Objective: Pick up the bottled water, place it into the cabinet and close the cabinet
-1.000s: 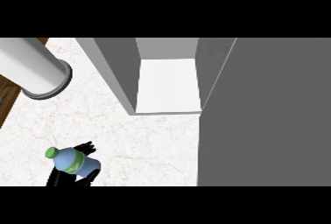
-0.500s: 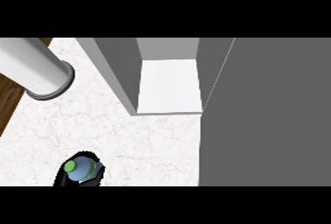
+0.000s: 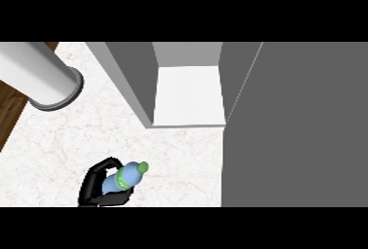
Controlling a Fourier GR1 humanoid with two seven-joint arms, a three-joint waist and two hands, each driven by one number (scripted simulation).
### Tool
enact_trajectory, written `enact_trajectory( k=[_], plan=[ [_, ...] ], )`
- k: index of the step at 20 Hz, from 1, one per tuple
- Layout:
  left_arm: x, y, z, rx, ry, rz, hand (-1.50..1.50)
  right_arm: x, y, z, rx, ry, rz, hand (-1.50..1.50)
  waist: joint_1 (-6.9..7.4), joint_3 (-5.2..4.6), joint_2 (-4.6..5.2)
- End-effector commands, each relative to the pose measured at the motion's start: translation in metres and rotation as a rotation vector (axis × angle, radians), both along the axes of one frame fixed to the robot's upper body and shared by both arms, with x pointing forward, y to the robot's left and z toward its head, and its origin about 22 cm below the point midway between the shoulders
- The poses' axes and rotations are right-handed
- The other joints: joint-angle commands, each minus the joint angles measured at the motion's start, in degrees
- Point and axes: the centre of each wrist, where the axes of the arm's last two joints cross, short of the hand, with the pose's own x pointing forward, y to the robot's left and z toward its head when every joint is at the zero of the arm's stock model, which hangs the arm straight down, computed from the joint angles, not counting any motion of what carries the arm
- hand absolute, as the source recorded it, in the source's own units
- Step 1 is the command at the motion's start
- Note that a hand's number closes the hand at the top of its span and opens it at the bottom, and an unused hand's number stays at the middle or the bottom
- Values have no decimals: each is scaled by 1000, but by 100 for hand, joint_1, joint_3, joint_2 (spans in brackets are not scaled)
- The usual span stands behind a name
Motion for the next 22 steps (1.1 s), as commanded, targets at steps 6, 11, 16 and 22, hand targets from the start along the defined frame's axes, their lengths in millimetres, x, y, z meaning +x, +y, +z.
enact_trajectory(
  k=[6,11,16,22],
  plan=[
    [40,-69,20,-102,-19,-107,150,-3,-3,36,-1,-32,3,-150,-20,-71,17],
    [61,-98,52,-138,-32,-108,150,-7,1,32,-8,-43,2,-150,-32,-68,-5],
    [90,-128,102,-132,-21,-92,150,-4,-7,33,-27,-43,-12,-150,47,-61,6],
    [86,-169,119,-122,28,-83,150,-6,-12,27,5,-59,-22,-150,-39,-63,5]
  ],
)
